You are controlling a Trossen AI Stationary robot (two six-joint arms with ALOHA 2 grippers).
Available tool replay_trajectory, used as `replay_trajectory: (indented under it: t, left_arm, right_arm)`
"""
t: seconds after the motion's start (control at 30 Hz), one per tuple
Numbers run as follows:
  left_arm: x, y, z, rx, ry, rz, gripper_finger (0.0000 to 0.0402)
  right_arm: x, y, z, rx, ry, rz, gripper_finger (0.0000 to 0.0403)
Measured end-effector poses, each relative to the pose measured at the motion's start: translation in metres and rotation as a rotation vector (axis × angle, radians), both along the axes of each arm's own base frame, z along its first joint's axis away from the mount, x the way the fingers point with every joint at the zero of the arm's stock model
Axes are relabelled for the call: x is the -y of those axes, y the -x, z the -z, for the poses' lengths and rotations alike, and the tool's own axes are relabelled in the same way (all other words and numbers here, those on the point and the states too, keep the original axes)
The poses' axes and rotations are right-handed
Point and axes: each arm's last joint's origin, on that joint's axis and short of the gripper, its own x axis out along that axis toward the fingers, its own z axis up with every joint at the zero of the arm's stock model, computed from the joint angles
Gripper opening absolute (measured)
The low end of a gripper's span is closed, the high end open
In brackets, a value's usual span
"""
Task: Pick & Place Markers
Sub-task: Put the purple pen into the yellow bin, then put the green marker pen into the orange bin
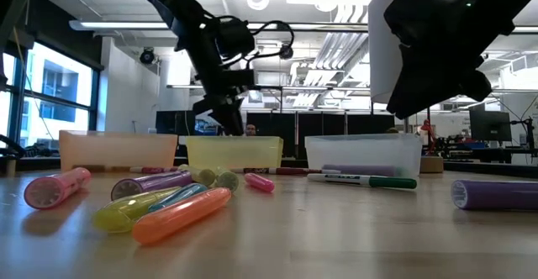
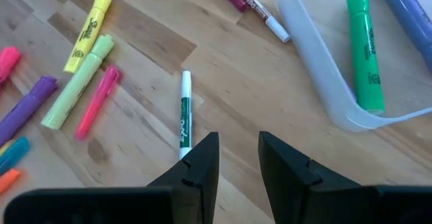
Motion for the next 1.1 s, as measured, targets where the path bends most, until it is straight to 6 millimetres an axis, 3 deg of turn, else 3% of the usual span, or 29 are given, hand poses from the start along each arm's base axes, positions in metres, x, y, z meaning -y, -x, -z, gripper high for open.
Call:
replay_trajectory:
  t: [0.23,0.37,0.47,0.67,0.87,1.1]
  left_arm:
    - [-0.003,0.001,-0.004,0.002,-0.073,-0.134,0.0080]
    - [0.007,-0.001,-0.004,-0.016,-0.057,-0.206,0.0080]
    - [0.020,-0.001,-0.023,-0.053,0.008,-0.250,0.0080]
    - [0.058,-0.019,-0.057,0.040,0.236,-0.340,0.0075]
    - [0.109,-0.035,-0.084,0.106,0.406,-0.277,0.0037]
    - [0.173,-0.041,-0.083,0.093,0.530,-0.190,0.0003]
  right_arm:
    - [0.000,0.000,0.000,-0.013,0.020,-0.026,0.0094]
    - [0.000,0.000,0.000,-0.014,0.023,-0.031,0.0094]
    - [0.000,0.000,0.000,-0.018,0.029,-0.040,0.0094]
    - [-0.001,-0.001,0.000,-0.025,-0.006,-0.064,0.0094]
    - [-0.004,0.000,0.001,-0.065,-0.066,-0.134,0.0094]
    - [-0.005,0.000,0.002,-0.075,-0.100,-0.150,0.0094]
